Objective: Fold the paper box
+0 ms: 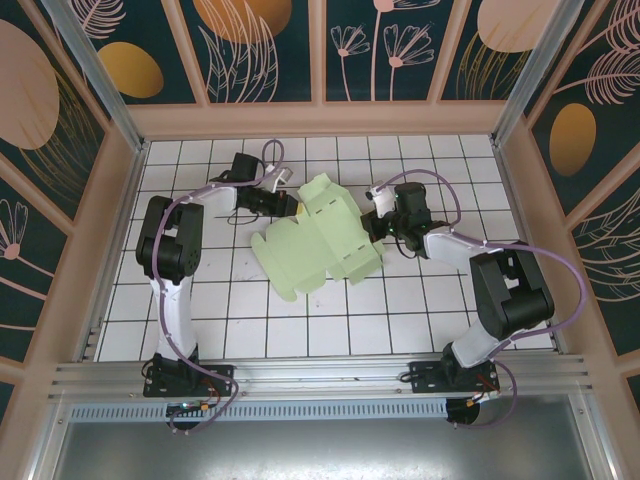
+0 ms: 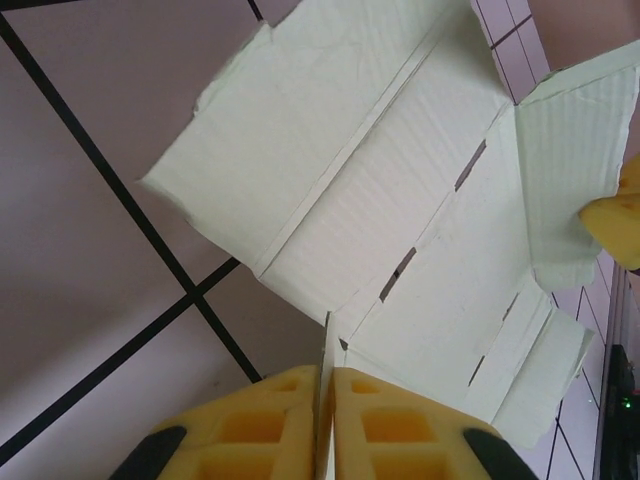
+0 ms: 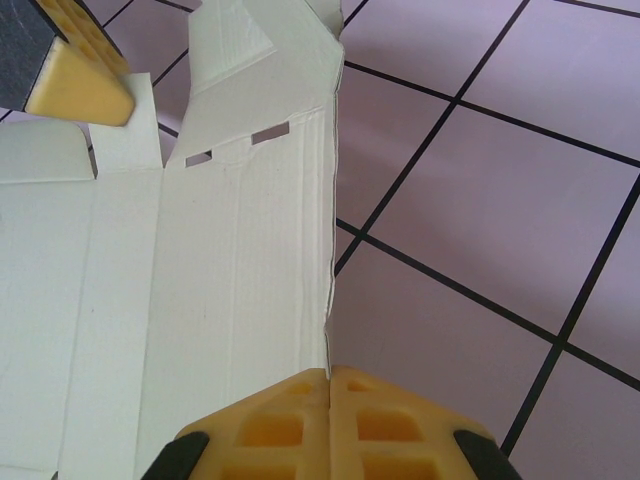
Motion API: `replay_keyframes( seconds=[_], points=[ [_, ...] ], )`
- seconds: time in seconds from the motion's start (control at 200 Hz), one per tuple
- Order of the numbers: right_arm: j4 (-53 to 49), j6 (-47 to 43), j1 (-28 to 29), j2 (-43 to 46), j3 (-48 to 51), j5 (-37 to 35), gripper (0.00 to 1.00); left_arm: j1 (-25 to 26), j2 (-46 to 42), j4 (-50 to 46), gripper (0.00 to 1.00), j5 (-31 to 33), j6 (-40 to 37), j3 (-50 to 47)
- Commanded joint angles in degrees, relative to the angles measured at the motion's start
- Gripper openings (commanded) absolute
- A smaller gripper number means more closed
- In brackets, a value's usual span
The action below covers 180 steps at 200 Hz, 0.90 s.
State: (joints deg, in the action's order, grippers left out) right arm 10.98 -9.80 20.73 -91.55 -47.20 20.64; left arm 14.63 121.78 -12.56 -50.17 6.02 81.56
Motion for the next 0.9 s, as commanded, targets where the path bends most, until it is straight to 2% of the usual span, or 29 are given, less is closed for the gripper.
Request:
replay_keyframes(
  seconds=[0.0, 0.075, 0.175, 0.475, 0.571, 0.736, 0.896],
  points=[
    [-0.1, 0.1, 0.2, -0.8, -2.1, -2.5, 0.0, 0.0, -3.2, 3.6, 0.09, 1.1, -0.3, -2.7],
    [-0.5, 0.4, 0.6, -0.9, -2.5, -3.3, 0.0, 0.2, -4.9, 6.4, 0.1, 2.5, -0.2, -4.8],
    [-1.5, 0.3, 1.5, -1.3, -3.4, -5.2, 0.0, 1.5, -7.3, 8.8, 0.11, 8.3, -0.4, -7.1],
    [-1.8, 1.6, 2.1, -2.9, -4.8, -7.9, 0.0, 9.0, -14.6, 21.7, 0.06, 25.6, -3.4, -17.6],
    [-2.0, 1.6, 2.0, -3.3, -5.0, -8.5, 0.0, 11.3, -16.8, 28.0, 0.04, 29.0, -7.3, -22.1],
    [-1.9, 2.2, 2.1, -3.9, -5.3, -8.9, 0.0, 16.2, -19.2, 35.3, 0.07, 42.7, -12.5, -27.5],
    [-1.6, 2.7, 2.1, -4.4, -5.5, -9.2, 0.0, 22.4, -17.7, 37.2, 0.07, 56.4, -19.4, -28.3]
  ],
)
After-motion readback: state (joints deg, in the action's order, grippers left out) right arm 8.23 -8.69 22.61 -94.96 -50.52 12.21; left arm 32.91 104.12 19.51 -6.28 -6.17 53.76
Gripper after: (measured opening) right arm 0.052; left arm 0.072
